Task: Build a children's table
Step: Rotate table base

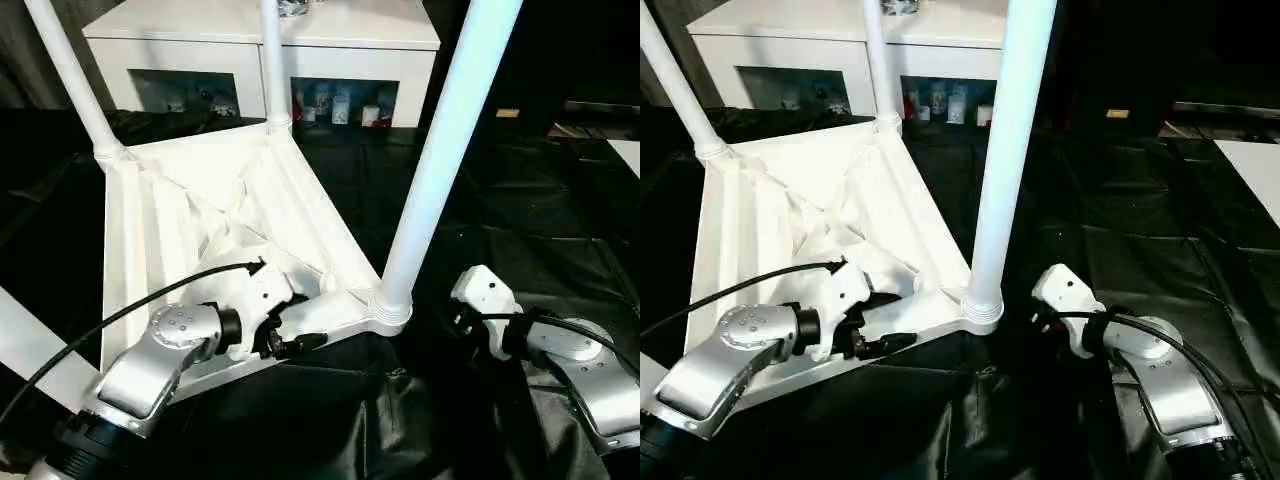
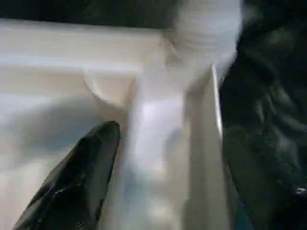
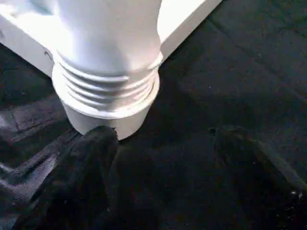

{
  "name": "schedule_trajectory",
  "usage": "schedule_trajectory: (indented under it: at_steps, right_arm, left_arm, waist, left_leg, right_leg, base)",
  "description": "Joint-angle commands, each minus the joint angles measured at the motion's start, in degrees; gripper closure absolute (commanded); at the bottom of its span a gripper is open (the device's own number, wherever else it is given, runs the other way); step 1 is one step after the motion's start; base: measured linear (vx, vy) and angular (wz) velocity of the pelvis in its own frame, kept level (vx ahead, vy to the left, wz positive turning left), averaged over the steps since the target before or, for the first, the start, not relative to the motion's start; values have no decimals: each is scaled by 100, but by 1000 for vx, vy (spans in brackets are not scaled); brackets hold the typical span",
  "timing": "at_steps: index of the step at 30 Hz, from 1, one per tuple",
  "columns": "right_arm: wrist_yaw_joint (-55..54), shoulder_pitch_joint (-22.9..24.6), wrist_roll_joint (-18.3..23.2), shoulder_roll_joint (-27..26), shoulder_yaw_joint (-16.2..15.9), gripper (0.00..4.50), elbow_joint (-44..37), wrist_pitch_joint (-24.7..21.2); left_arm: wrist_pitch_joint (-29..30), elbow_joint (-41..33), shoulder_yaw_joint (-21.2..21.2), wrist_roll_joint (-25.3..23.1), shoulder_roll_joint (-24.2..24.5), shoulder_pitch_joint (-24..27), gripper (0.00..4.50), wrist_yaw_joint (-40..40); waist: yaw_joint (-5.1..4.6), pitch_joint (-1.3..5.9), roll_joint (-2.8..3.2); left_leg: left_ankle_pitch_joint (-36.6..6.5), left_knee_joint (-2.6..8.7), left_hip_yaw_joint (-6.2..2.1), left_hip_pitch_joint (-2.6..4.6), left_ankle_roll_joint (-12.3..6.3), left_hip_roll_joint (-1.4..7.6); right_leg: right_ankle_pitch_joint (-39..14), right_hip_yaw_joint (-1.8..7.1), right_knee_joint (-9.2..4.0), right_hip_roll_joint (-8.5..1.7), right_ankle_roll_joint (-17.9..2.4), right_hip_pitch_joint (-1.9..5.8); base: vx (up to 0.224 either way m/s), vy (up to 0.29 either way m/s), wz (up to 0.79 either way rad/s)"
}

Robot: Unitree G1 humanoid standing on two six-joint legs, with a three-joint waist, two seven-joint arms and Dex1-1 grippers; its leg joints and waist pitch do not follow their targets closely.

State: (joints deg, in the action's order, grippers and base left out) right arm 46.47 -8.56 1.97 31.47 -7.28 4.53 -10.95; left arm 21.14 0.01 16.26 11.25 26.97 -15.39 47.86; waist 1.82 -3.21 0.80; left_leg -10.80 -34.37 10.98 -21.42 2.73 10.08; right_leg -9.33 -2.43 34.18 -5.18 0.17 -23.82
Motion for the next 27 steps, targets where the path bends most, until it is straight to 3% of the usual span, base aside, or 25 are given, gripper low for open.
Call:
schedule_trajectory:
  at_steps: [1,6,11,15,18,19,23,27]
  right_arm:
    - [-33,41,17,-10,-35,81,-177,-67]
    - [-51,67,18,-26,-55,81,-214,-114]
    - [-42,67,5,1,-50,81,-198,-108]
    - [-24,53,-36,75,-49,81,-167,-128]
    - [-8,44,-61,98,-67,81,-162,-137]
    - [-3,43,-66,102,-70,81,-164,-140]
    - [-6,53,-75,122,-64,81,-189,-168]
    - [1,70,-43,128,-42,81,-203,-170]
  left_arm:
    - [-110,-197,-293,85,46,-152,42,-73]
    - [166,-513,-398,367,-115,-258,2,-2]
    - [550,-825,-56,416,-4,-114,2,258]
    - [816,-788,348,-5,113,19,2,167]
    - [906,-633,415,-161,-6,5,2,-84]
    - [980,-576,421,-195,-54,-9,30,-180]
    - [1422,-389,375,-275,-220,-47,51,-609]
    - [1372,-253,369,-287,-345,-95,95,-648]
  waist:
    - [23,353,-33]
    - [32,331,-27]
    - [17,335,-35]
    - [18,332,-18]
    - [22,331,-12]
    - [22,326,-14]
    - [17,329,-19]
    - [16,323,-25]
  left_leg:
    - [-1633,435,-105,70,-264,246]
    - [-1832,458,-124,87,-167,253]
    - [-1853,461,-127,77,-157,245]
    - [-1899,462,-131,97,-143,250]
    - [-1941,459,-130,108,-111,247]
    - [-1972,461,-129,111,-110,246]
    - [-1981,452,-137,100,-111,230]
    - [-2068,452,-144,93,-129,220]
  right_leg:
    - [-1758,178,-429,-220,-1147,270]
    - [-2053,176,-444,-227,-1057,266]
    - [-2085,185,-449,-222,-986,271]
    - [-2196,188,-463,-217,-947,253]
    - [-2216,183,-471,-214,-942,250]
    - [-2236,183,-481,-211,-946,243]
    - [-2350,172,-494,-212,-879,254]
    - [-2563,159,-528,-213,-813,246]
  base:
    - [0,0,0]
    - [0,0,0]
    - [0,0,0]
    - [0,0,0]
    - [0,0,0]
    - [0,0,0]
    - [0,0,0]
    - [0,0,0]
